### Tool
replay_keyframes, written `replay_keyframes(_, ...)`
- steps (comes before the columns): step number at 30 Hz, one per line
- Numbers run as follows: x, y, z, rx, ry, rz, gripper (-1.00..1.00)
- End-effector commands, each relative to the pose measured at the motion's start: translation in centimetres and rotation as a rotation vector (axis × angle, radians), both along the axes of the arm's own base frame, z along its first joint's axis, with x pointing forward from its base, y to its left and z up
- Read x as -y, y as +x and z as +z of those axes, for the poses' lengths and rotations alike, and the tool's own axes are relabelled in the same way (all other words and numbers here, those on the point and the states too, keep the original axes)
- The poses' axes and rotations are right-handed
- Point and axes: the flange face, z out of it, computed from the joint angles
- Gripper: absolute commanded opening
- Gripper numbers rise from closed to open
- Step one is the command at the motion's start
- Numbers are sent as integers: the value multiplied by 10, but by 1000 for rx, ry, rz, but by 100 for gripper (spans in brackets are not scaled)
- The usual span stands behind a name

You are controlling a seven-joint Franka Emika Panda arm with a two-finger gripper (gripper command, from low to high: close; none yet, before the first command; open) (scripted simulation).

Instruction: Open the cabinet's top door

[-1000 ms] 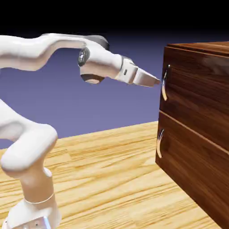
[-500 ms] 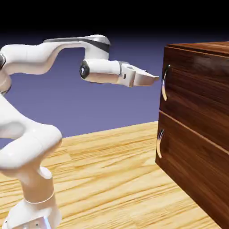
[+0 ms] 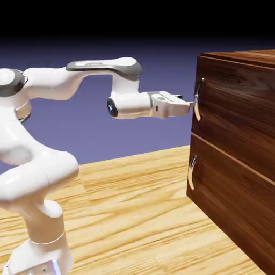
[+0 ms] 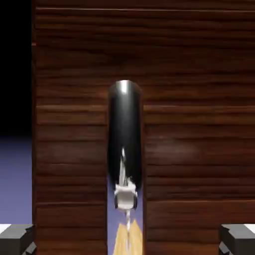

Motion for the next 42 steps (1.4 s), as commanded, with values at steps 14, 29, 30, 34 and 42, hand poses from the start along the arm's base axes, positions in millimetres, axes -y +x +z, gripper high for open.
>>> replay_keyframes(14,18,-10,0,1,2,108,-100)
replay_keyframes(29,39,-54,0,1,2,208,-100)
replay_keyframes(30,39,-55,0,1,3,210,-100)
replay_keyframes(34,44,-64,0,0,2,231,-100)
replay_keyframes(42,79,-119,0,0,1,364,-100)
